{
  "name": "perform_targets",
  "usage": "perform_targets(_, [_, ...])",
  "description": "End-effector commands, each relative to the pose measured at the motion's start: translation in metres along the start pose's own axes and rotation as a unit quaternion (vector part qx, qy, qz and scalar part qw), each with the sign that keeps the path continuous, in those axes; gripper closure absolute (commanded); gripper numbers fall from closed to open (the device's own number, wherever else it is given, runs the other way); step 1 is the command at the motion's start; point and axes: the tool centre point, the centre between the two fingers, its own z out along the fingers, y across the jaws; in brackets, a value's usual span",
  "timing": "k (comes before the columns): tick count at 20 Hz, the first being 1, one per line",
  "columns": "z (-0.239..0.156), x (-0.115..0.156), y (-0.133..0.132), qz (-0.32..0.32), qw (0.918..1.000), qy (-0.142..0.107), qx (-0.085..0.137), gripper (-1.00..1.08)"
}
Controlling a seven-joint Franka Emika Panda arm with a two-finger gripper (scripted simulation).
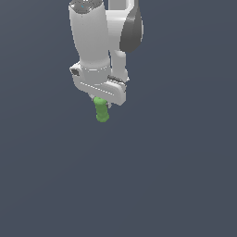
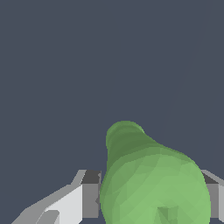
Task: Pick up the object and move it to a goal position.
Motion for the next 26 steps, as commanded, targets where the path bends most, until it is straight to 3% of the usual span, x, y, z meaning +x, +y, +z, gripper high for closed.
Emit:
perform_targets(1, [-0.026, 0.008, 0.013, 0.000, 1.0000, 0.000, 0.000, 1.08])
perform_targets(13, [-0.135, 0.049, 0.065, -0.001, 1.0000, 0.000, -0.001, 1.08])
perform_targets(26, [-0.211, 0.080, 0.101, -0.001, 1.0000, 0.000, -0.001, 1.08])
